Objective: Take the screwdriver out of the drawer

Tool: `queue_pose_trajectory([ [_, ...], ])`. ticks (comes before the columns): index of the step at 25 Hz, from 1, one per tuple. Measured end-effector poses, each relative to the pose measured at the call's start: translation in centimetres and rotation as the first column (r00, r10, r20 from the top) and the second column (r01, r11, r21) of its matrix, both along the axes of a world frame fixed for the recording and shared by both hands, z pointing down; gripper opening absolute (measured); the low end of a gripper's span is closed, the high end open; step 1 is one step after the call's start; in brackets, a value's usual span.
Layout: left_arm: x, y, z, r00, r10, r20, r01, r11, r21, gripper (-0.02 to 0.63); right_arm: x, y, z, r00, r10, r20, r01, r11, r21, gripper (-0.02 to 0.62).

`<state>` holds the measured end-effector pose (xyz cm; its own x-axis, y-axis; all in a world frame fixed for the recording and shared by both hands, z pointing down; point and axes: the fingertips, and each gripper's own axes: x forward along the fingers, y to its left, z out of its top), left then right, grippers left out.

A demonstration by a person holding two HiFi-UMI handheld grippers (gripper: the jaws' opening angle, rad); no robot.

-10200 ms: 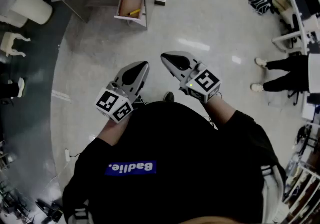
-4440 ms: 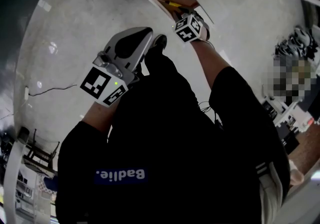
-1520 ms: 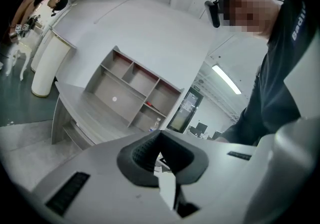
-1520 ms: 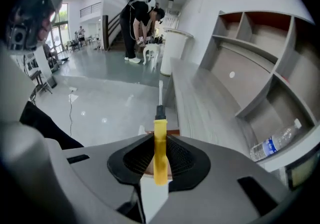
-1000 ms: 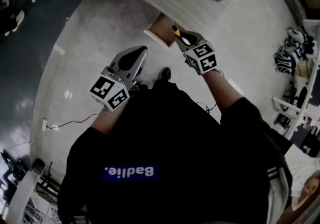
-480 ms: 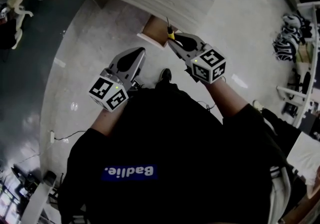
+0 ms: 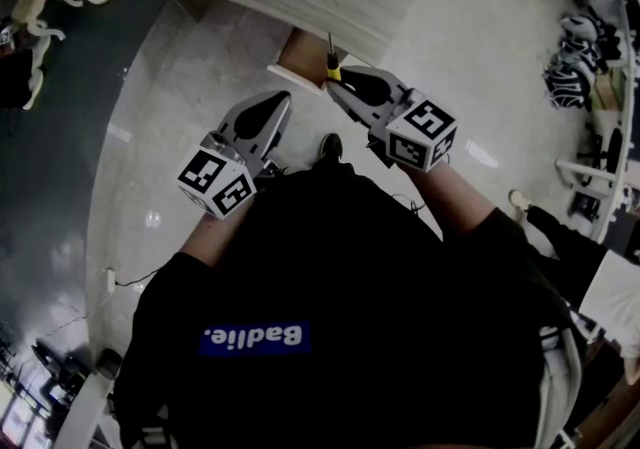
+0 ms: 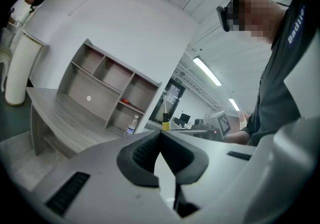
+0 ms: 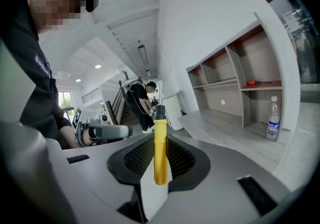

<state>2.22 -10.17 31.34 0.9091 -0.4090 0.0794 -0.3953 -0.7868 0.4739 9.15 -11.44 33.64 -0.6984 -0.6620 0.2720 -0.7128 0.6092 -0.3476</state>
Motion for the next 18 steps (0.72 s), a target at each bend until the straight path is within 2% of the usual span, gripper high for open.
queue_pose_trajectory([
  [18, 0.2, 0.2, -0.2, 1.0, -0.007, 0.005, 0.007, 1.0, -0.003, 0.002, -1.0, 0.3, -1.2, 0.999, -0.027, 0.018, 0.027, 1.0, 0.002, 0.095],
])
